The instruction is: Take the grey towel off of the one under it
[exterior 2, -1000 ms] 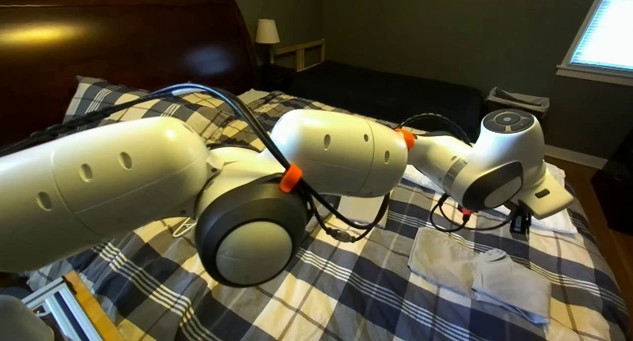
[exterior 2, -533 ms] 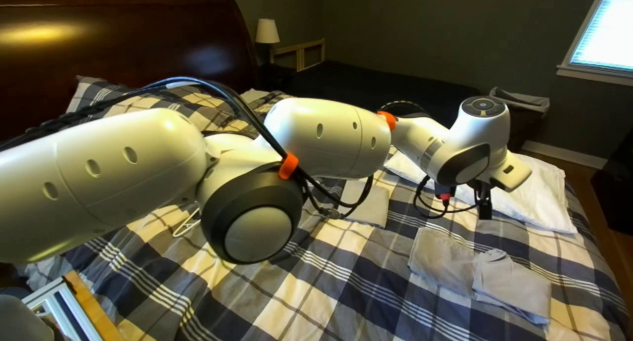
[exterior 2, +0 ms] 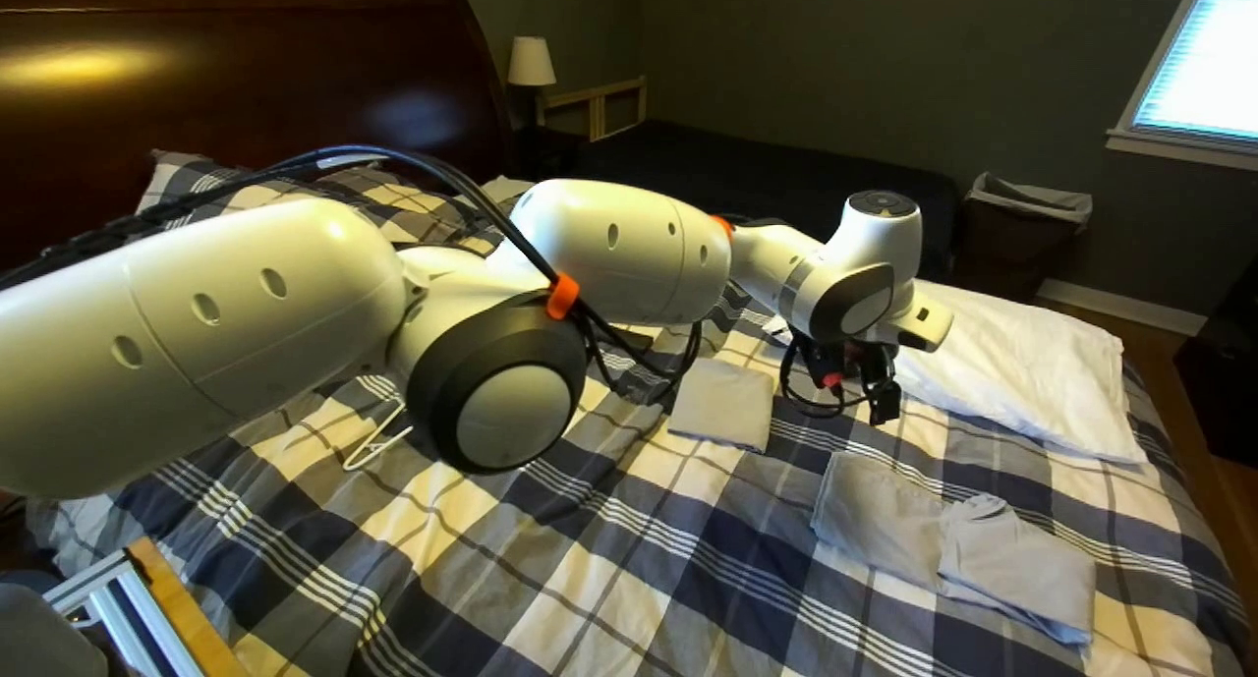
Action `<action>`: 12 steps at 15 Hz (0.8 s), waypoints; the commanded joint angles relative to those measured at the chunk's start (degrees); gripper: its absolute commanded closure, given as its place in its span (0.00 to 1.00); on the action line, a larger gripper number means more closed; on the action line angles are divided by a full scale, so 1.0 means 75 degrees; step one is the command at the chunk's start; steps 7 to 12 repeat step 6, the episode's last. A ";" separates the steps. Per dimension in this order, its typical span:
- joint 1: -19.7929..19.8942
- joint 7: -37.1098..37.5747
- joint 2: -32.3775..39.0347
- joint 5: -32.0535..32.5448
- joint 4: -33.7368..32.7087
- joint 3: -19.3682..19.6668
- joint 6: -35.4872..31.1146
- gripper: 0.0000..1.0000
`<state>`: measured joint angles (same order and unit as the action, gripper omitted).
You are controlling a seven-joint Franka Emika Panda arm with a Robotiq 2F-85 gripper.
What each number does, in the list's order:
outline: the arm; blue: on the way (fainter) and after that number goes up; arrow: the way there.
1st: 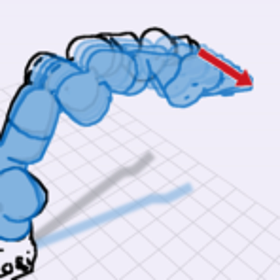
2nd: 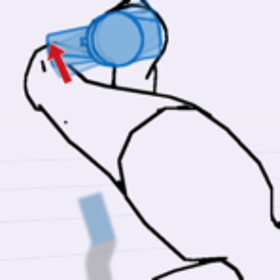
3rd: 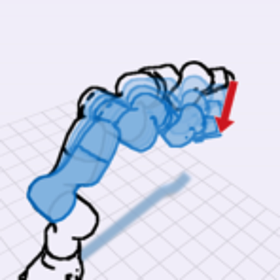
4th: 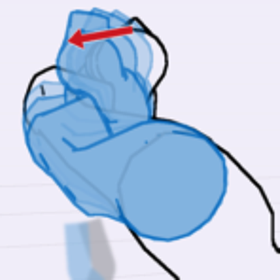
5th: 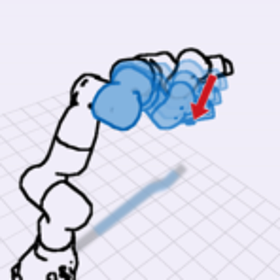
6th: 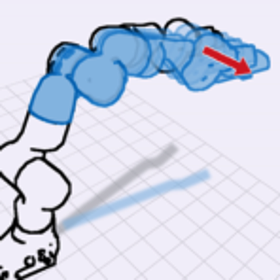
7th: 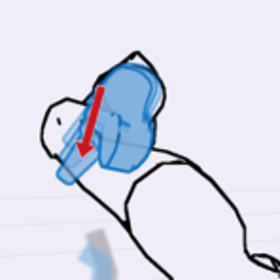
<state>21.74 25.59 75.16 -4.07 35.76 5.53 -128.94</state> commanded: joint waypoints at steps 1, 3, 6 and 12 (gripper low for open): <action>-0.0251 -0.0370 -0.0003 0.0622 0.0449 0.0449 0.0349 0.00; -0.0178 -0.0344 0.0054 0.0461 0.0296 0.0273 0.0247 0.00; -0.0182 -0.0736 0.0050 0.0493 0.0343 0.0276 0.0415 0.00; -0.0182 -0.0736 0.0050 0.0493 0.0343 0.0276 0.0415 0.00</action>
